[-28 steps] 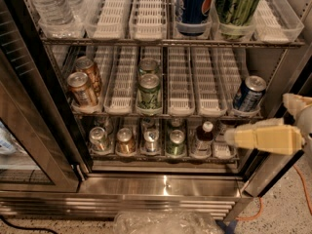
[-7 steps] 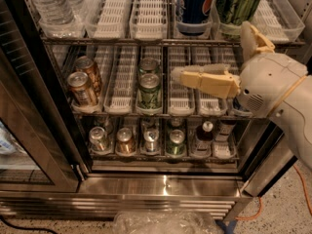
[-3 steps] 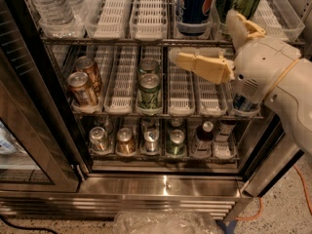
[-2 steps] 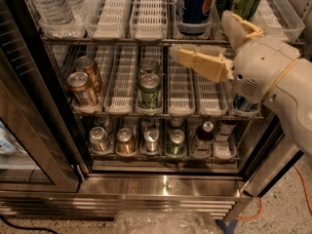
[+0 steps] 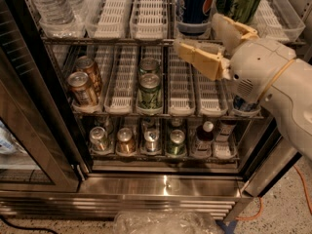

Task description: Pick pepsi can from top shelf of fridge

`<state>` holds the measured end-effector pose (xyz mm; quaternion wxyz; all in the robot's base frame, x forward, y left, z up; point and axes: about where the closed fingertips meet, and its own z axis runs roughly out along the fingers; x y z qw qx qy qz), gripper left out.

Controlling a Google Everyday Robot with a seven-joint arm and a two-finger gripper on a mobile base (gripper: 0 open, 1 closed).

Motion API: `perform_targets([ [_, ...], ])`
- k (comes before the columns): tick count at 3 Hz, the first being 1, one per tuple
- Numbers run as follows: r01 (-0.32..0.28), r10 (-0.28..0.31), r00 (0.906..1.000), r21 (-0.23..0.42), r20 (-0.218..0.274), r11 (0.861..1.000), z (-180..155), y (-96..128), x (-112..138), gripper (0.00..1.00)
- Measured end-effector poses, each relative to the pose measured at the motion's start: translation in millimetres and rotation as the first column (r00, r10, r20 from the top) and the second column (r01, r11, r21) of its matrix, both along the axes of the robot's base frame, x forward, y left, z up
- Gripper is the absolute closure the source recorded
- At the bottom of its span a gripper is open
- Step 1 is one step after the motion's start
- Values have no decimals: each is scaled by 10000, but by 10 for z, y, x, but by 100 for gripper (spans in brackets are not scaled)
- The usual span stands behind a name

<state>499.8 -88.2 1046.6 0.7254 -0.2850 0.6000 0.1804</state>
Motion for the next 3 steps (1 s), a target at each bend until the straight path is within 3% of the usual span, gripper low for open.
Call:
perform_targets([
  [2,345,-341,9993,236,-166,9991,-24,-68,82,22],
  [3,558,-557,9984,276,-36,9981,71,-159,176,30],
])
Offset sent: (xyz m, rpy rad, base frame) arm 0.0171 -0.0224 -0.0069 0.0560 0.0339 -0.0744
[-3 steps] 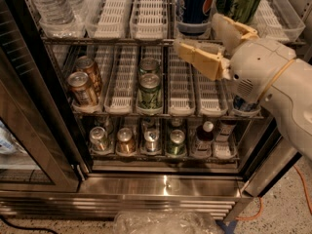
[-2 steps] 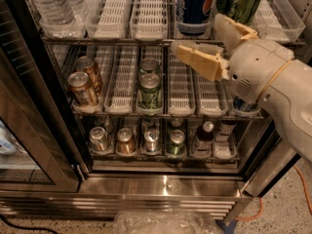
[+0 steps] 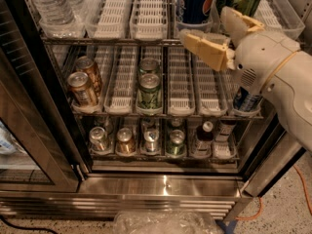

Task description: Pick pepsi can from top shelf of fridge

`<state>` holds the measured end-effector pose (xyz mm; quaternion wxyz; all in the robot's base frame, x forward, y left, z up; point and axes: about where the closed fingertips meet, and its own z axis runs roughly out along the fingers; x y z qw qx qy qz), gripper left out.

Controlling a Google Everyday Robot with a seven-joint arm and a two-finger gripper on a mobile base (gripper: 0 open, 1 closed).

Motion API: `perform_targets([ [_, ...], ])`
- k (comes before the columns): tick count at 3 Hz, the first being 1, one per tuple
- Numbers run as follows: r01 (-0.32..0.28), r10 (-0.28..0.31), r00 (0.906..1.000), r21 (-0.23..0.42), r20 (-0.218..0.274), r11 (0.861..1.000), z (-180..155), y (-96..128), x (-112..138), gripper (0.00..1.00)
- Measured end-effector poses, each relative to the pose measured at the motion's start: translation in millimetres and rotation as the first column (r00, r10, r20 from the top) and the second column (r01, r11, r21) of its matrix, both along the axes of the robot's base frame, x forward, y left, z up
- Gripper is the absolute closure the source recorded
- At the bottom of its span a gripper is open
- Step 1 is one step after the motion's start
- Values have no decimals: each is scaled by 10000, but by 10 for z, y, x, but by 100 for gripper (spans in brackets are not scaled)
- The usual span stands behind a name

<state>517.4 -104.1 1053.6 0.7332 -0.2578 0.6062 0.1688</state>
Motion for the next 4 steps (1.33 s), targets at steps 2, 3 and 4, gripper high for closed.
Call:
perform_targets([
  [2,-115,118,9997,-118,199,9999,129,6,184,29],
  [3,-261,256,9993,208,258,9994,93,80,341,27],
  [4,-270,264,9992,190,304,9995,89,109,383,27],
])
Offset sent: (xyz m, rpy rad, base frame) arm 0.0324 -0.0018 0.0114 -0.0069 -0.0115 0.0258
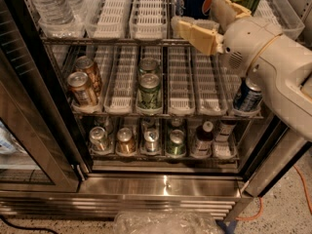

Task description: Pick pepsi can from top shelf of fridge

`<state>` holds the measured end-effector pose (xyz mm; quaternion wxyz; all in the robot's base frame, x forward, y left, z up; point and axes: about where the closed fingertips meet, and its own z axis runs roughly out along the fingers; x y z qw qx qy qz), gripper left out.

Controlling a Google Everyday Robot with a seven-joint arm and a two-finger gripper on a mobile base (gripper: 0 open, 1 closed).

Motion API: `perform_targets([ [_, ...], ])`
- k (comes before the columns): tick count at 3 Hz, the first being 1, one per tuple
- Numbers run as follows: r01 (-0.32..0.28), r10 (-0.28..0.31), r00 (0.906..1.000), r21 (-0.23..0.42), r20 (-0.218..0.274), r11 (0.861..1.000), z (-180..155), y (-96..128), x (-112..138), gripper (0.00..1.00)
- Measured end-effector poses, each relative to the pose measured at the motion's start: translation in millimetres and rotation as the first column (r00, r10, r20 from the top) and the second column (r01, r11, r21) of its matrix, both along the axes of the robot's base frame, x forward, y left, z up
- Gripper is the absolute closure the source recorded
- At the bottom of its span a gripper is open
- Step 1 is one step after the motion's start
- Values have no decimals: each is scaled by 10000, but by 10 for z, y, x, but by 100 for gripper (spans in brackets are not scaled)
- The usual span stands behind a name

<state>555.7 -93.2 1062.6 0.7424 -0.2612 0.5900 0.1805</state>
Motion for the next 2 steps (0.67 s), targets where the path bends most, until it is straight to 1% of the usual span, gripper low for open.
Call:
perform_targets([
  [2,68,-66,10000,-260,65,9996,3,100,109,29],
])
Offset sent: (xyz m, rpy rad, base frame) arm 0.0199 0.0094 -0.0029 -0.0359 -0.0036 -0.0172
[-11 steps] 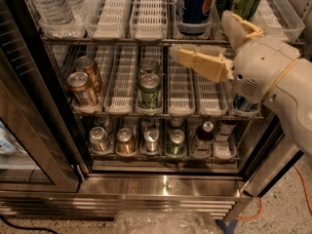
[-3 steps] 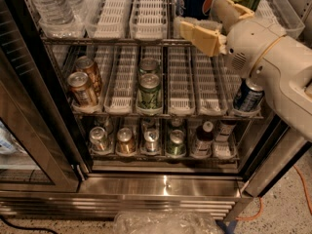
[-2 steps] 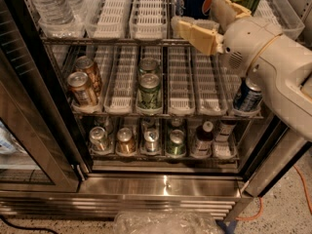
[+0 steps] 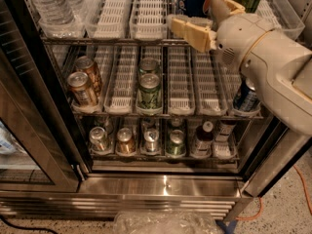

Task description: Pick pepsi can from top shelf of fridge

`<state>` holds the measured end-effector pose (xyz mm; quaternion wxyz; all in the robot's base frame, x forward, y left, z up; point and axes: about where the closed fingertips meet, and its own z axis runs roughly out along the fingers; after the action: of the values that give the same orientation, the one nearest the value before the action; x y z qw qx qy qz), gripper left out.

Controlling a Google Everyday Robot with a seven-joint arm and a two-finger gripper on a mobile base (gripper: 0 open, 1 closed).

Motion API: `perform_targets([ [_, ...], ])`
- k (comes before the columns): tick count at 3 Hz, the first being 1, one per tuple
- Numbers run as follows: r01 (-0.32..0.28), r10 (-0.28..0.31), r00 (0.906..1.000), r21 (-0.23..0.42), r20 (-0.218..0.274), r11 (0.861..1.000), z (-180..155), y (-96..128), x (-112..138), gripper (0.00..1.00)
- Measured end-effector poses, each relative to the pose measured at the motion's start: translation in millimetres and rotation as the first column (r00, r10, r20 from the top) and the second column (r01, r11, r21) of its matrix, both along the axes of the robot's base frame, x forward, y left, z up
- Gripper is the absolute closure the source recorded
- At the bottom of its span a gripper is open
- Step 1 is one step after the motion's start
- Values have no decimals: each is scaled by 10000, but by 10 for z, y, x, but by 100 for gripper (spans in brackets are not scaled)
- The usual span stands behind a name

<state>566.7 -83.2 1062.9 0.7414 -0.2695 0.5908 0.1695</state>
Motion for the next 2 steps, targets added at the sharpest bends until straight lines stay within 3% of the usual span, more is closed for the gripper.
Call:
perform_targets([
  [2,157,-139,9992,474,-383,9988,-65,12,116,29],
])
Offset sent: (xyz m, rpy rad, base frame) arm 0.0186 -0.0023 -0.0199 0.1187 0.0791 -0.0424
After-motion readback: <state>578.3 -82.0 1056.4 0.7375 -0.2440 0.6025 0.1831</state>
